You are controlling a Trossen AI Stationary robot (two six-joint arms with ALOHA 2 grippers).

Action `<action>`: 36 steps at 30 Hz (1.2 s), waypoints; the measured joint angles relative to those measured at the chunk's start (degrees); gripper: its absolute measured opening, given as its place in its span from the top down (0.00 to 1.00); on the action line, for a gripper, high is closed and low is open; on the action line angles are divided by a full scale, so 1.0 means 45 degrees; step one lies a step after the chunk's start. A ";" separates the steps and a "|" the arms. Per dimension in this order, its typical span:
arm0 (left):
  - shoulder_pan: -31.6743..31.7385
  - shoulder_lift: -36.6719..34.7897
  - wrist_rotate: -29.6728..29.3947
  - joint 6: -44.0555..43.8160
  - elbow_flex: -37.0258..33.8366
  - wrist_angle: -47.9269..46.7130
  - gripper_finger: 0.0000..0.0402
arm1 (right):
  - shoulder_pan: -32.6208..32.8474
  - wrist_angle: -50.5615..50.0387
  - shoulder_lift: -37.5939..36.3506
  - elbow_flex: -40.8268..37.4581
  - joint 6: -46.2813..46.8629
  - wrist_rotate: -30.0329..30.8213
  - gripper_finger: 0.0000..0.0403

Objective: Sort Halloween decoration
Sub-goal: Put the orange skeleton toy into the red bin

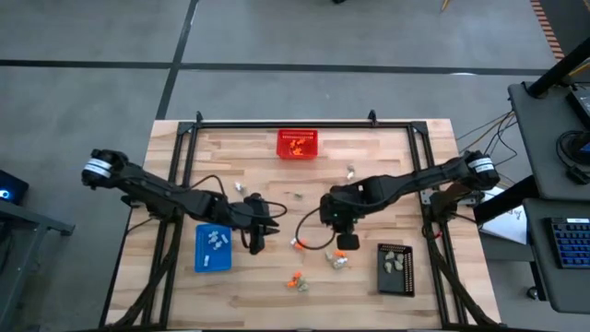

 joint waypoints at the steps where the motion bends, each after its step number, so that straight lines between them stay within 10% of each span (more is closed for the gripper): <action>1: -0.0041 0.0069 0.0036 -0.0078 0.0001 -0.0005 0.81 | 0.0069 0.0001 0.0000 0.0000 0.0026 0.0000 0.82; 14: -0.0180 0.1927 0.0649 -0.0639 0.0056 0.2224 0.81 | 0.0678 0.0037 -0.0010 -0.0005 -0.0283 0.0090 0.81; 36: -0.0796 0.3084 0.0624 0.1151 0.3661 -0.8526 0.81 | 0.0823 0.2028 -0.0552 -0.1817 -0.0698 0.0090 0.84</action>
